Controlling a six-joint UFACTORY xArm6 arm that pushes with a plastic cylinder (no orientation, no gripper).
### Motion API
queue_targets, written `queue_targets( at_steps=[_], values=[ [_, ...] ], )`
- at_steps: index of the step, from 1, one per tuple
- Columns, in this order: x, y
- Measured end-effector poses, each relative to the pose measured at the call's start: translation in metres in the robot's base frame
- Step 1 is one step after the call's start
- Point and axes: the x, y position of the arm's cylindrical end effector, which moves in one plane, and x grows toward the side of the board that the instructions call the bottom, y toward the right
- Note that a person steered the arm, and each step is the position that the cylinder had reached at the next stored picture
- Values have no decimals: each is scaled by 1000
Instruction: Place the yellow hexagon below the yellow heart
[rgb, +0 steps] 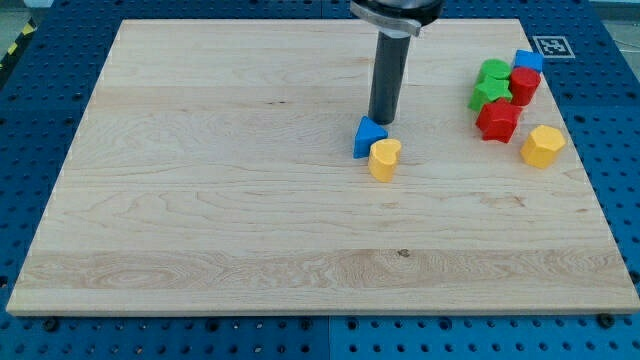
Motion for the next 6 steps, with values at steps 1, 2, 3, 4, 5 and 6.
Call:
queue_targets(
  at_steps=[1, 2, 3, 4, 5, 6],
  values=[
    [14, -19],
    [15, -30],
    [-2, -26],
    [-10, -5],
    [-6, 45],
    [17, 84]
  ],
)
